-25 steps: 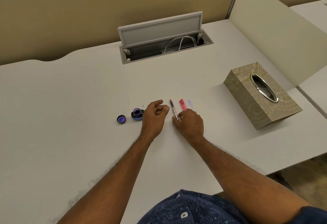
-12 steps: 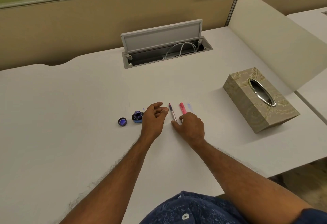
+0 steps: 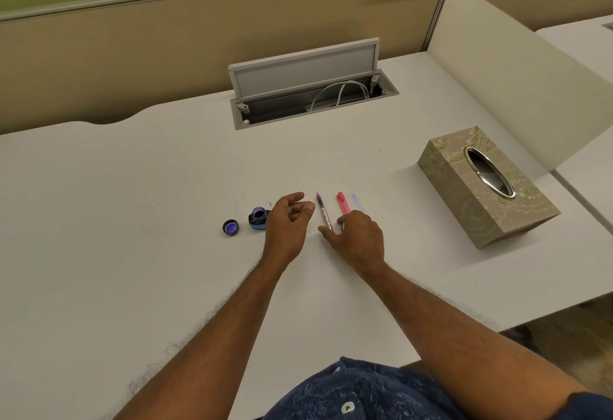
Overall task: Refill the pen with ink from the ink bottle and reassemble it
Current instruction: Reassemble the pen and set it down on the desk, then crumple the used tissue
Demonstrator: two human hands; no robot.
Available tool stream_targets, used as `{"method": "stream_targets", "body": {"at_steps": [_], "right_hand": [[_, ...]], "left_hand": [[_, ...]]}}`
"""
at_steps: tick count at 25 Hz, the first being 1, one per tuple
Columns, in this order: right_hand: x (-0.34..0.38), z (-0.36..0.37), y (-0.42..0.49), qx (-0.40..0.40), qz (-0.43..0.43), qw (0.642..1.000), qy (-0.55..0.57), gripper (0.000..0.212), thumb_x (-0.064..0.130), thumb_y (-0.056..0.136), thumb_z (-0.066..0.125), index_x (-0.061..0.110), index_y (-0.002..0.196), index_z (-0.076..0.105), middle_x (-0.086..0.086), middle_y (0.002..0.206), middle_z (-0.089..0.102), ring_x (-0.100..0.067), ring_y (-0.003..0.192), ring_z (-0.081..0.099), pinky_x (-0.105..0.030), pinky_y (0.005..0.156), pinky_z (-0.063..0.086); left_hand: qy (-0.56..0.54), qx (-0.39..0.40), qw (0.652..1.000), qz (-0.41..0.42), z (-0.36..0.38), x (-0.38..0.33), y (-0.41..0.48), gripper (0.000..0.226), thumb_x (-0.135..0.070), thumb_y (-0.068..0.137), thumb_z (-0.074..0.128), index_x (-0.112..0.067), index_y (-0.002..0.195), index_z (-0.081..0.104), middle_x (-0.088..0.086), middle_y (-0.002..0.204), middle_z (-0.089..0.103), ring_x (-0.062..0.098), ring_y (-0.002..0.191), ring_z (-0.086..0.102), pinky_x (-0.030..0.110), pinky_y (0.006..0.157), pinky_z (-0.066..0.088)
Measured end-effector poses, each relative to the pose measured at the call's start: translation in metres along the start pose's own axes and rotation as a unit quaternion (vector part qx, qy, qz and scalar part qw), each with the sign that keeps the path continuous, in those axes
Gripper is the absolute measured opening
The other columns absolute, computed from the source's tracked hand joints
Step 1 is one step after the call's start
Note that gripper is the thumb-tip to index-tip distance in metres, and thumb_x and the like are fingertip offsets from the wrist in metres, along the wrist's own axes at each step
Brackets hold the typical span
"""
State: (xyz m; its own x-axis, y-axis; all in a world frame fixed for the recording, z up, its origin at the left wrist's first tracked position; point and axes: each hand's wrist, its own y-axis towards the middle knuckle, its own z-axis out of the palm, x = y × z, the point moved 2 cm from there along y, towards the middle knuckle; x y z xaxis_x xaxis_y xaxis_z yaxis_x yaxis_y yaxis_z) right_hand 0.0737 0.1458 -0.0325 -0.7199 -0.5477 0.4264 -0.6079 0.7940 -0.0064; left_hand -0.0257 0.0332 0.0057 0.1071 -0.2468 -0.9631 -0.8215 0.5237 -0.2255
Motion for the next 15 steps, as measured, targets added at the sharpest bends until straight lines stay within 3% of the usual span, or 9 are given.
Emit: {"method": "stream_targets", "body": {"at_steps": [3, 5, 6, 8, 9, 10, 15], "right_hand": [[0.004, -0.012, -0.003, -0.032, 0.011, 0.990, 0.136, 0.039, 0.051, 0.084, 0.063, 0.016, 0.099, 0.071, -0.003, 0.101, 0.072, -0.020, 0.094, 0.066, -0.030, 0.079, 0.049], [0.004, -0.027, 0.001, -0.006, 0.063, 0.941, 0.333, 0.028, 0.036, 0.090, 0.052, 0.017, 0.097, 0.071, -0.009, 0.108, 0.072, -0.022, 0.103, 0.064, -0.034, 0.089, 0.049], [0.004, -0.035, 0.004, 0.021, 0.117, 0.887, 0.446, 0.031, 0.029, 0.091, 0.044, 0.017, 0.099, 0.071, -0.010, 0.110, 0.071, -0.020, 0.101, 0.063, -0.034, 0.090, 0.048], [-0.001, -0.045, 0.006, 0.071, 0.212, 0.743, 0.630, 0.039, 0.015, 0.092, 0.035, 0.009, 0.110, 0.069, -0.014, 0.114, 0.067, -0.019, 0.093, 0.062, -0.031, 0.085, 0.048], [-0.005, -0.049, 0.006, 0.083, 0.234, 0.691, 0.679, 0.041, 0.011, 0.092, 0.033, 0.003, 0.115, 0.066, -0.017, 0.114, 0.064, -0.021, 0.094, 0.061, -0.031, 0.085, 0.047], [-0.009, -0.053, 0.005, 0.089, 0.240, 0.669, 0.697, 0.041, 0.008, 0.093, 0.033, 0.001, 0.118, 0.064, -0.017, 0.115, 0.063, -0.024, 0.097, 0.061, -0.031, 0.086, 0.048], [-0.034, -0.063, -0.011, 0.059, 0.185, 0.695, 0.693, 0.038, -0.007, 0.094, 0.034, 0.008, 0.119, 0.060, -0.006, 0.106, 0.066, -0.018, 0.094, 0.067, -0.023, 0.073, 0.057]], "left_hand": [[0.001, 0.006, 1.000, 0.007, 0.002, -0.002, 0.000, 0.027, -0.022, 0.091, 0.063, -0.022, 0.118, 0.057, -0.002, 0.105, 0.068, 0.009, 0.100, 0.065, 0.035, 0.092, 0.054], [-0.004, 0.014, 1.000, 0.007, 0.005, -0.003, 0.000, 0.025, -0.020, 0.091, 0.062, -0.023, 0.116, 0.058, -0.001, 0.107, 0.069, 0.011, 0.101, 0.065, 0.035, 0.092, 0.054], [-0.002, 0.022, 1.000, 0.007, 0.007, -0.004, 0.000, 0.024, -0.020, 0.092, 0.061, -0.024, 0.115, 0.058, -0.001, 0.108, 0.069, 0.012, 0.102, 0.065, 0.035, 0.093, 0.053], [0.012, 0.050, 0.999, 0.010, 0.015, -0.005, -0.002, 0.022, -0.022, 0.093, 0.059, -0.024, 0.115, 0.060, -0.002, 0.111, 0.068, 0.013, 0.103, 0.065, 0.034, 0.091, 0.053], [0.020, 0.071, 0.997, 0.012, 0.020, -0.006, -0.005, 0.021, -0.024, 0.094, 0.058, -0.025, 0.115, 0.060, -0.003, 0.112, 0.068, 0.014, 0.102, 0.065, 0.033, 0.089, 0.054], [0.028, 0.094, 0.995, 0.015, 0.027, -0.008, -0.008, 0.021, -0.026, 0.094, 0.057, -0.026, 0.115, 0.061, -0.003, 0.111, 0.068, 0.013, 0.099, 0.066, 0.032, 0.085, 0.055], [0.046, 0.178, 0.982, 0.047, 0.063, -0.012, -0.034, 0.032, -0.024, 0.097, 0.052, -0.025, 0.129, 0.057, 0.001, 0.112, 0.065, 0.014, 0.096, 0.066, 0.031, 0.078, 0.059]]}}
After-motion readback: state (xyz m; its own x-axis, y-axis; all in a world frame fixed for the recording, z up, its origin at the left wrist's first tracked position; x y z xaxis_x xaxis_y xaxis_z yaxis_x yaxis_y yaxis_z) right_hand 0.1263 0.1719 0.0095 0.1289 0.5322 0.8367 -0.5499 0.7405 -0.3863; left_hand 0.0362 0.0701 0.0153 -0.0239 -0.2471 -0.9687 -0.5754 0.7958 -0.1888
